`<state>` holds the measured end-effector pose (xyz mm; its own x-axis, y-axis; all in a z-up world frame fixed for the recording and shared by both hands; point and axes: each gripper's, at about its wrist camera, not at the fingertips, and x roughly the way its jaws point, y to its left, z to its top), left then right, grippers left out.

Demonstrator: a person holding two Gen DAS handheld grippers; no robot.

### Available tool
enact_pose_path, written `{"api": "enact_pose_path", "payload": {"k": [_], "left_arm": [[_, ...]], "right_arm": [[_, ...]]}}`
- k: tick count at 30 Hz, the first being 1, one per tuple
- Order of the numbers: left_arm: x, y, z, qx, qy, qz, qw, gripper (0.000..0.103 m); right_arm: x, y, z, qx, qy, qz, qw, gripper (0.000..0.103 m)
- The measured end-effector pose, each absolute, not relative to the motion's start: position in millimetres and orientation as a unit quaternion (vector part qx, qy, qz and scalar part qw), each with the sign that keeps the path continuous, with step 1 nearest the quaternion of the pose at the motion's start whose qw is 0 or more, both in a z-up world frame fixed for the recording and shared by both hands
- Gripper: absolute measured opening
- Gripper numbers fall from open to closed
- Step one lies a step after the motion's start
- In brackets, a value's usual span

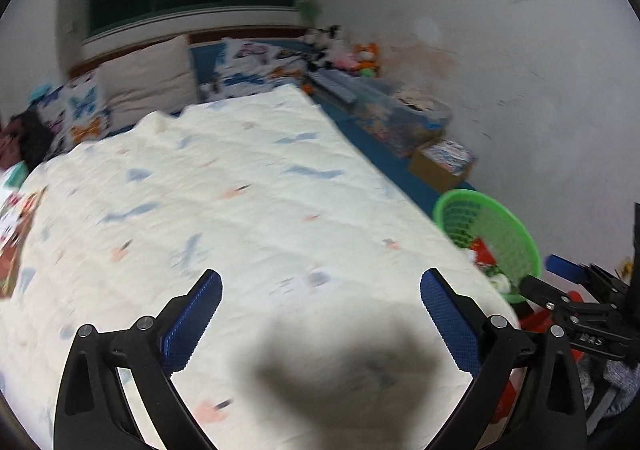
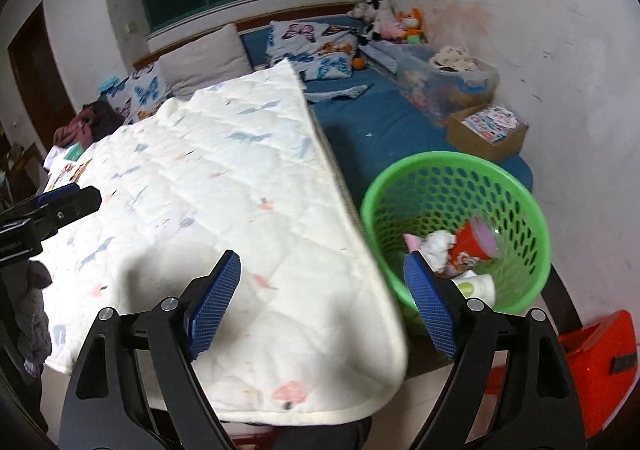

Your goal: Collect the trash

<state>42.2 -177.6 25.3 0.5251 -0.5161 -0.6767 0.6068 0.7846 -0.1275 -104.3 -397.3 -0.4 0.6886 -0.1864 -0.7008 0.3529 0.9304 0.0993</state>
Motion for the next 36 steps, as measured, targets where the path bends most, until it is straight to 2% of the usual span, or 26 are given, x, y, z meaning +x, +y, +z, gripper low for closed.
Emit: {"api": "enact_pose_path", "payload": {"k": [15, 36], "left_arm": [[45, -78, 25, 0.001, 0.368, -0.218, 0.904, 0.096], [38, -57, 23, 0.010, 0.364, -0.154, 0.918, 0.096]], "right_arm": [[-91, -352, 7, 0.099, 0.368, -0.126, 0.916, 0.097], [-73, -315, -1, 0.088, 0.381, -0.103, 0.915, 0.099]]}}
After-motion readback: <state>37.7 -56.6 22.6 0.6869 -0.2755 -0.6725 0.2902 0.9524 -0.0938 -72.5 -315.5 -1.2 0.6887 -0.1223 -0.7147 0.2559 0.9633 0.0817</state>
